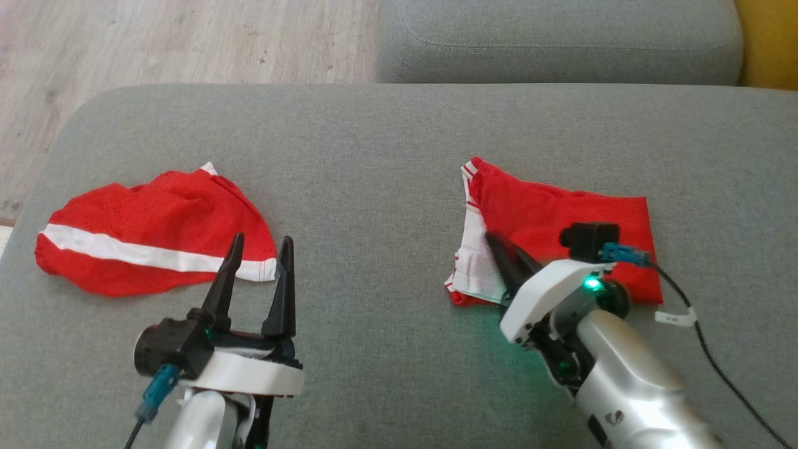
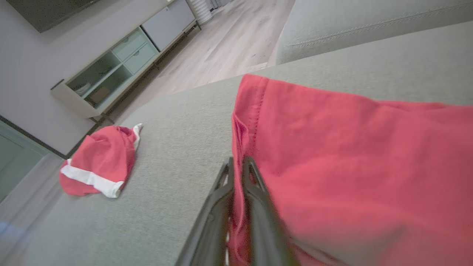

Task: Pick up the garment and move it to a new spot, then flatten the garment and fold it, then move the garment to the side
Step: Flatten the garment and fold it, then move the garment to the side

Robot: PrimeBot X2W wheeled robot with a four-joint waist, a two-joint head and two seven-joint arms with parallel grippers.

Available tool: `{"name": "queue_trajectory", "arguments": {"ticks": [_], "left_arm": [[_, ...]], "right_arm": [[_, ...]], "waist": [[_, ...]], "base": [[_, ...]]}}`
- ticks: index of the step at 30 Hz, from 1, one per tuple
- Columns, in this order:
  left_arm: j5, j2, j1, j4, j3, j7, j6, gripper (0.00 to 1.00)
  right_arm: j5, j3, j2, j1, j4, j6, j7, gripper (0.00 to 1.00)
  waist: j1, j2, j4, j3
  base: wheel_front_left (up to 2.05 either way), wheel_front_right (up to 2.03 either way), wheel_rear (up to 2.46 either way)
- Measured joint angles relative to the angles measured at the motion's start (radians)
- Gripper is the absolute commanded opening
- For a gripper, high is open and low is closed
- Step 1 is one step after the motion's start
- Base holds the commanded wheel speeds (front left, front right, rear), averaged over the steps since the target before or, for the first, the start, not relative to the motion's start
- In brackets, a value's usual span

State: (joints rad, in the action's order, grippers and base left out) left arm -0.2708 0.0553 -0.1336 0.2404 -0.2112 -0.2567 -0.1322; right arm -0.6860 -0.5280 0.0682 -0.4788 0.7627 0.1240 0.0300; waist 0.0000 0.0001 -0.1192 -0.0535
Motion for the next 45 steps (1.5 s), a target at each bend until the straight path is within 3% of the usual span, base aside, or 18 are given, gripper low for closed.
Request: {"name": "queue_trajectory", "arguments": {"ticks": [6,12,20,25,31,34,40,45], "left_arm": [[-0.001,-0.001,0.001,0.002,0.000,0.000,0.000,1.00],[-0.001,-0.001,0.002,-0.021,-0.008,0.000,0.000,1.00],[0.009,-0.003,0.000,-0.093,0.018,0.000,0.000,1.00],[0.019,-0.004,-0.002,-0.119,0.026,0.000,0.000,1.00],[0.025,-0.005,-0.001,-0.120,0.040,0.000,0.000,1.00],[0.025,-0.005,-0.001,-0.119,0.040,0.000,0.000,1.00],[0.026,-0.006,0.000,-0.113,0.039,0.000,0.000,1.00],[0.026,-0.006,0.001,-0.112,0.040,0.000,0.000,1.00]], "right_arm": [[-0.076,-0.057,-0.004,-0.013,-0.002,0.000,0.037,1.00],[-0.003,-0.013,0.003,-0.075,0.043,0.000,0.100,1.00],[0.176,0.111,0.181,-0.103,0.034,0.000,0.201,1.00],[0.266,0.236,0.206,-0.060,-0.051,0.000,0.220,1.00],[0.397,0.409,0.184,0.105,-0.209,0.000,0.221,1.00],[0.474,0.475,0.114,0.199,-0.291,0.000,0.221,1.00],[0.542,0.525,0.039,0.275,-0.351,0.000,0.221,1.00],[0.556,0.539,0.030,0.288,-0.365,0.000,0.221,1.00]], "waist": [[0.0000,0.0000,0.013,0.003],[0.0000,0.0000,0.048,0.008],[0.0000,0.0000,0.106,0.006],[0.0000,0.0000,0.138,0.003],[0.0000,0.0000,0.165,-0.004],[0.0000,0.0000,0.175,-0.005],[0.0000,0.0000,0.187,-0.004],[0.0000,0.0000,0.188,-0.004]], "base": [[0.00,0.00,0.00],[0.00,0.00,0.00],[0.00,0.00,0.00],[0.00,0.00,0.00],[0.00,0.00,0.00],[0.00,0.00,0.00],[0.00,0.00,0.00],[0.00,0.00,0.00]]}}
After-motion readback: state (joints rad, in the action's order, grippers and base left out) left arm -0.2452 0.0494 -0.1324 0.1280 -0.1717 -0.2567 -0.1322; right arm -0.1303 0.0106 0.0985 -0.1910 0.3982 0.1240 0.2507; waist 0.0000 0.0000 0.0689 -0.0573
